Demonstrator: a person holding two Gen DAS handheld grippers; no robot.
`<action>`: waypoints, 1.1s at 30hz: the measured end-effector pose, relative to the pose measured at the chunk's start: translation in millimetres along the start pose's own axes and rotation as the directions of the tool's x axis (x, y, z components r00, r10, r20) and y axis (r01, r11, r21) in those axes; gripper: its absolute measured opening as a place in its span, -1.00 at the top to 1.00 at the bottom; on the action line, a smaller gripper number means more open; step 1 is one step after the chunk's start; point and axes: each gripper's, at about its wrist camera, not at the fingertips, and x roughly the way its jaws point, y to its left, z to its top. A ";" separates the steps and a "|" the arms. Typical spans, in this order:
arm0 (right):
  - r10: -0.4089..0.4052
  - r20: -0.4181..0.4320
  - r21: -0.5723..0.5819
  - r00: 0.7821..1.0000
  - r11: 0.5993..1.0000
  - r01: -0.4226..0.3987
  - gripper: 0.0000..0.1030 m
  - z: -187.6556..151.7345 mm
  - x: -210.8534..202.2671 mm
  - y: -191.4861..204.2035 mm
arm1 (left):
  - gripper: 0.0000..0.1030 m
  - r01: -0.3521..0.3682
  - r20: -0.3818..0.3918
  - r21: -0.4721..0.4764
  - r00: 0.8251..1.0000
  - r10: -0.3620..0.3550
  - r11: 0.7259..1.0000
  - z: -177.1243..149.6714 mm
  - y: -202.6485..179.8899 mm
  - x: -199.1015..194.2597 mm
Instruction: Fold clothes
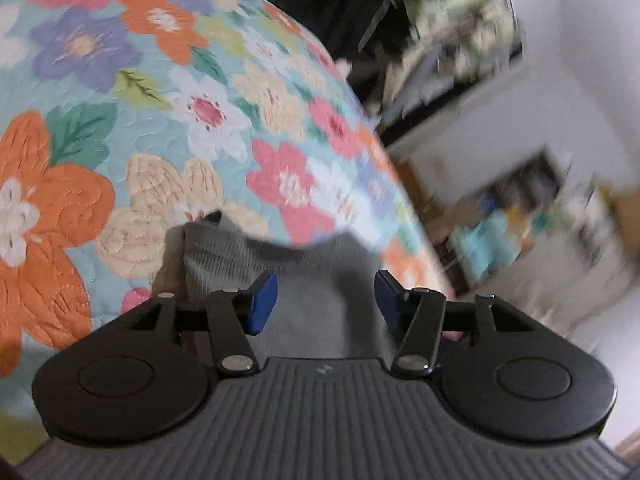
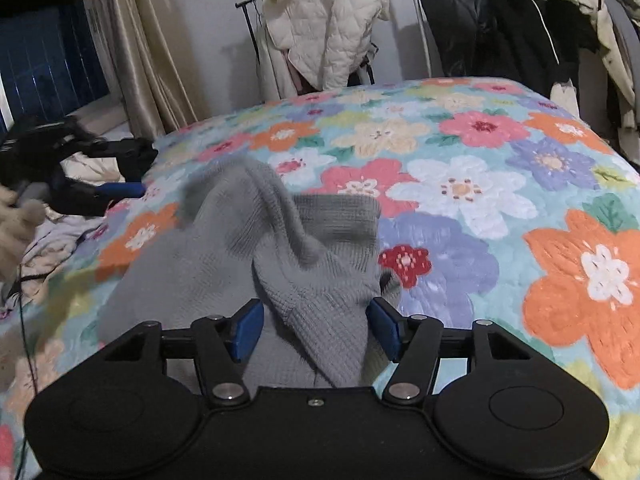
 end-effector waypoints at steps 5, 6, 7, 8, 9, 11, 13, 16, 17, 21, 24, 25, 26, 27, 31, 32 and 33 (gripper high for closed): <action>-0.044 0.078 0.267 0.996 0.963 0.022 0.80 4.0 -10.0 -30.1 | -0.01 -0.183 -0.152 0.116 0.968 0.200 0.976 -25.7 6.2 47.6; -0.066 0.056 0.368 0.996 0.929 0.041 0.81 -2.2 -8.4 -43.3 | -0.01 -0.185 -0.156 0.111 0.967 0.201 0.976 -25.9 8.8 48.8; -0.095 0.040 0.462 0.995 0.884 0.066 0.81 -10.8 -7.2 -55.8 | -0.01 -0.187 -0.161 0.104 0.966 0.202 0.977 -25.5 10.9 49.4; -0.096 0.028 0.553 0.995 0.831 0.065 0.80 -20.5 -5.3 -67.8 | -0.01 -0.187 -0.165 0.095 0.966 0.200 0.978 -22.5 10.6 47.3; -0.090 0.016 0.626 0.996 0.778 0.060 0.69 -29.2 -3.6 -76.5 | -0.02 -0.191 -0.169 0.094 0.964 0.205 0.977 -18.2 8.3 43.3; -0.121 0.009 0.668 0.993 0.740 0.084 0.50 -36.1 -5.5 -75.8 | -0.03 -0.199 -0.178 0.101 0.960 0.214 0.975 -12.1 3.1 35.8; -0.178 0.017 0.611 0.984 0.780 0.131 0.40 -33.0 -15.4 -57.8 | -0.06 -0.190 -0.201 0.103 0.957 0.207 0.976 -8.7 -3.5 24.8; -0.230 0.059 0.583 0.971 0.798 0.154 0.02 -37.3 -38.8 -35.0 | -0.14 -0.169 -0.234 0.072 0.955 0.181 0.983 -15.7 -11.0 10.5; -0.229 0.072 0.588 0.971 0.796 0.144 -0.15 -42.1 -46.5 -30.1 | -0.16 -0.161 -0.244 0.062 0.955 0.172 0.985 -19.4 -13.4 6.1; -0.203 0.056 0.603 0.978 0.787 0.129 -0.25 -63.5 -62.0 -12.6 | -0.40 -0.148 -0.264 0.082 0.950 0.165 0.986 -46.6 -18.5 11.2; -0.153 0.059 0.616 0.986 0.783 0.085 -0.32 -73.8 -55.0 -4.0 | -0.42 -0.213 -0.278 0.211 0.922 0.267 0.954 -62.9 -23.9 34.5; -0.121 0.047 0.615 0.992 0.786 0.067 -0.32 -72.7 -45.8 -4.2 | -0.42 -0.245 -0.280 0.270 0.906 0.319 0.931 -67.7 -26.3 41.7; -0.089 0.034 0.614 0.995 0.788 0.049 -0.32 -71.6 -36.5 -4.3 | -0.45 -0.265 -0.281 0.302 0.893 0.351 0.916 -71.4 -26.6 46.4; -0.080 0.018 0.609 0.997 0.792 0.052 -0.31 -69.8 -29.0 -4.4 | -0.51 -0.265 -0.289 0.292 0.891 0.349 0.919 -73.9 -23.3 48.4; -0.198 -0.046 0.531 0.979 0.825 0.192 -0.30 -60.4 -18.5 -3.1 | -0.60 -0.257 -0.294 0.191 0.906 0.305 0.947 -76.9 -5.5 47.6; -0.209 -0.044 0.512 0.977 0.835 0.202 -0.30 -59.7 -19.0 -1.6 | -0.61 -0.257 -0.291 0.184 0.907 0.303 0.949 -78.3 -4.0 48.7; -0.221 -0.042 0.493 0.974 0.844 0.212 -0.30 -58.9 -19.5 0.0 | -0.67 -0.258 -0.288 0.177 0.909 0.301 0.950 -79.7 -2.5 49.8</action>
